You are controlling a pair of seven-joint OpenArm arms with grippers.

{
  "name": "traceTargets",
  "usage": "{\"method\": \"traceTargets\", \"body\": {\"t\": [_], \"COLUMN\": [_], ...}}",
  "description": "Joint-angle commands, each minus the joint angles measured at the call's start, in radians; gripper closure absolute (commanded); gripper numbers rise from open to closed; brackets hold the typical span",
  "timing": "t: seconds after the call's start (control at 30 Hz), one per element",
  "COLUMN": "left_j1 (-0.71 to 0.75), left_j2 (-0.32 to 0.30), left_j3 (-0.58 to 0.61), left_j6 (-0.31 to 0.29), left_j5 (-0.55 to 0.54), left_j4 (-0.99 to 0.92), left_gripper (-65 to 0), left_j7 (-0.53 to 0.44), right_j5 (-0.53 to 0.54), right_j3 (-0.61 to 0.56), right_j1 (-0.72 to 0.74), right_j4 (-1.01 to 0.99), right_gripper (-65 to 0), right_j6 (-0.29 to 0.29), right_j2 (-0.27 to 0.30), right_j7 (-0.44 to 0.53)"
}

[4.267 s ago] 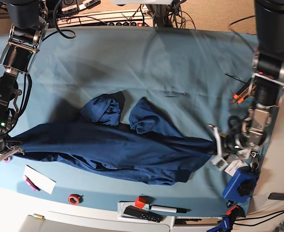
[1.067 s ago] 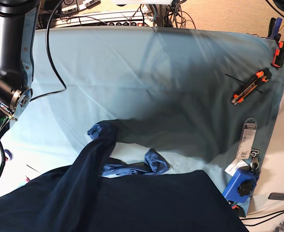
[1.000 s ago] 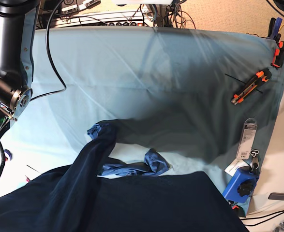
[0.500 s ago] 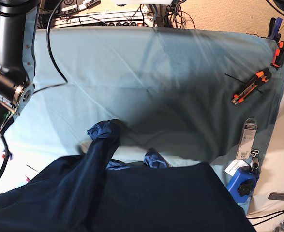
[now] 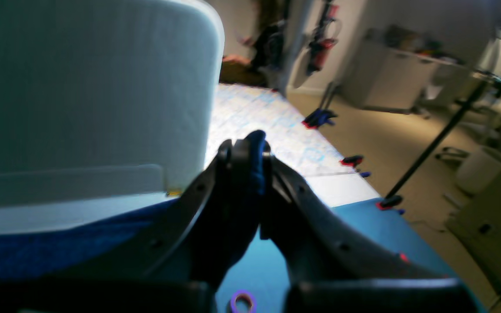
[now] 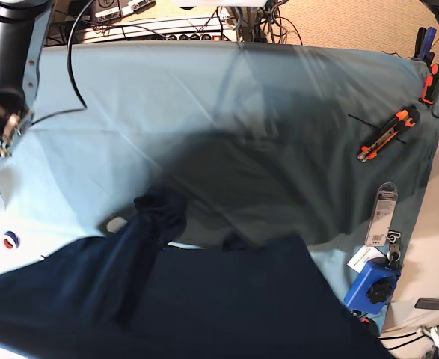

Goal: Layout the t-shirt on the table in an organized manner, then fold the t-shirt properly
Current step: 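Swing the t-shirt down onto the table and open both grippers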

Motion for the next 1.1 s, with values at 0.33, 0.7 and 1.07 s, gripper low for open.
{"method": "traceTargets", "body": {"t": [0.33, 0.7, 1.07], "left_j1": [-0.01, -0.009, 0.085], "left_j2": [-0.034, -0.029, 0.037], "left_j3": [-0.012, -0.012, -0.012], "left_j6": [0.01, 0.01, 0.015], "left_j5": [-0.045, -0.059, -0.031], "left_j4": [0.006, 0.003, -0.074], "left_gripper": [0.0, 0.0, 0.0], "left_j7": [0.064, 0.101, 0.058], "right_j5": [-0.012, 0.023, 0.023], "right_j3": [0.008, 0.007, 0.007], "right_j1": [-0.047, -0.055, -0.069], "right_j4": [0.013, 0.013, -0.066], "right_gripper": [0.0, 0.0, 0.0], "right_j6": [0.005, 0.026, 0.021], "right_j2": [0.063, 0.062, 0.06], "right_j7": [-0.034, -0.026, 0.022]}}
